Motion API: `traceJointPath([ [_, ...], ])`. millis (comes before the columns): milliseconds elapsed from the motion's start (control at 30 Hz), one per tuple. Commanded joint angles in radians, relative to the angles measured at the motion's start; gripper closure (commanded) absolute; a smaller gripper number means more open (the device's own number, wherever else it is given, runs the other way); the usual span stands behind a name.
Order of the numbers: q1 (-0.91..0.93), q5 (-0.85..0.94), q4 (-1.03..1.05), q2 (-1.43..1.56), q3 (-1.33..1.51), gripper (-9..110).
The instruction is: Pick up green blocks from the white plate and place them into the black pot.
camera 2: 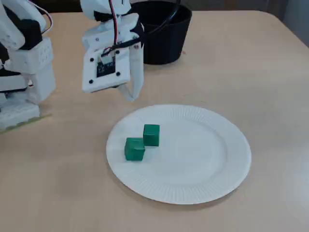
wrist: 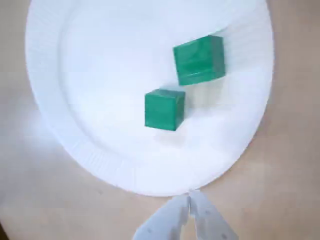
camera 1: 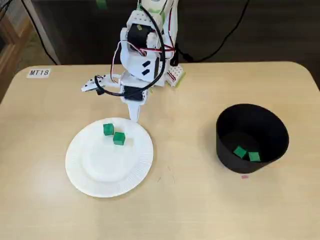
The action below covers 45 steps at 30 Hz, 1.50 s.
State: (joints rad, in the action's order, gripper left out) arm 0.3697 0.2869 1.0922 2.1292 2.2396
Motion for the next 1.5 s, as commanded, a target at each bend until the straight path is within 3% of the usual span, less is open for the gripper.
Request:
traceJointPath([
  [0, 0.051, 0.021, 0.072, -0.08, -0.109, 104],
  [333, 0.135, 0.107, 0.112, -0.258, -0.187, 103],
  [500, 0.135, 0.15, 0.075, -0.29, -0.207, 86],
  [767, 0.121, 0.149, 0.074, -0.304, -0.241, 70],
  [1467, 0.084, 0.083, 0.02, -0.615, -0.439, 73],
])
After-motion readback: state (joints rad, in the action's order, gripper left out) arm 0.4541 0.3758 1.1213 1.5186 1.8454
